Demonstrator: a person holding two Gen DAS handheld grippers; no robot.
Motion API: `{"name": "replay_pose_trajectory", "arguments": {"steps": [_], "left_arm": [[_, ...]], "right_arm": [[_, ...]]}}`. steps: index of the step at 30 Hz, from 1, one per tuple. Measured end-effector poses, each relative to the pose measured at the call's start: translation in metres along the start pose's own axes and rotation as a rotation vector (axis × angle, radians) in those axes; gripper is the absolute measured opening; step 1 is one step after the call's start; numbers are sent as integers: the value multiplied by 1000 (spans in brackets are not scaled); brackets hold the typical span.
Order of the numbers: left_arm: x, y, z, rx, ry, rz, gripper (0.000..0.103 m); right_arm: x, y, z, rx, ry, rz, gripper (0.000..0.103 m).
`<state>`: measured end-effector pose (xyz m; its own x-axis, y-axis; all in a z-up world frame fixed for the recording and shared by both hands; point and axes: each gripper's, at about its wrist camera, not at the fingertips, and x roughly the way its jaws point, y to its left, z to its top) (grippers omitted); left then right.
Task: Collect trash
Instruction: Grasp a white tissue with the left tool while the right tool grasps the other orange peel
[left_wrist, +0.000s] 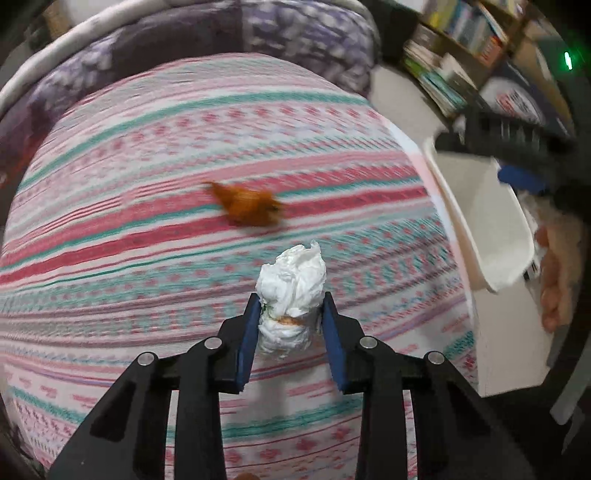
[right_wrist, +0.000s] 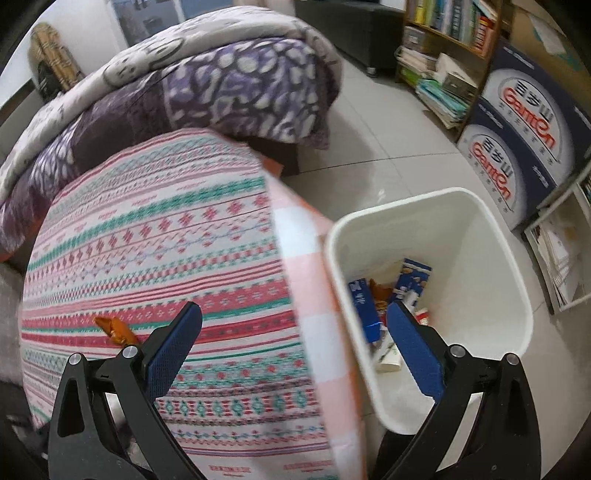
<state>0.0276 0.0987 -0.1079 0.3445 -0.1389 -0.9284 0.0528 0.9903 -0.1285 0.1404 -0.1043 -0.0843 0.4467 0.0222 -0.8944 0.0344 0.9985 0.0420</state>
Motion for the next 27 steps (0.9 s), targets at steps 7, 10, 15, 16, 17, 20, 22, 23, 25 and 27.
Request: {"name": "replay_pose_trajectory", "arguments": {"steps": [7, 10, 15, 16, 17, 20, 22, 23, 25, 27], "left_arm": [[-26, 72, -2, -172, -79, 120, 33], [-34, 90, -1, -213, -127, 195, 33], [-48, 116, -1, -288, -180, 223, 33], [-50, 121, -2, -295, -186, 223, 33], [-51, 124, -2, -300, -188, 222, 33], [-53, 129, -3, -313, -193, 225, 33], [-52, 131, -2, -324, -195, 227, 33], [-52, 133, -3, -332, -199, 228, 33], [-53, 137, -3, -344, -206, 225, 33], [-54, 140, -2, -356, -220, 229, 33]], "right_arm": [[9, 66, -17, -173, -17, 24, 96], [12, 99, -29, -280, -28, 56, 96], [19, 139, -47, -435, -45, 81, 95], [22, 145, -50, -453, -45, 90, 94], [24, 148, -51, -463, -41, 96, 91], [34, 160, -56, -491, -11, 117, 81], [40, 165, -58, -505, 7, 115, 72], [44, 167, -59, -510, 17, 117, 64], [44, 170, -59, -505, 8, 139, 52], [41, 176, -60, -534, -4, 149, 26]]}}
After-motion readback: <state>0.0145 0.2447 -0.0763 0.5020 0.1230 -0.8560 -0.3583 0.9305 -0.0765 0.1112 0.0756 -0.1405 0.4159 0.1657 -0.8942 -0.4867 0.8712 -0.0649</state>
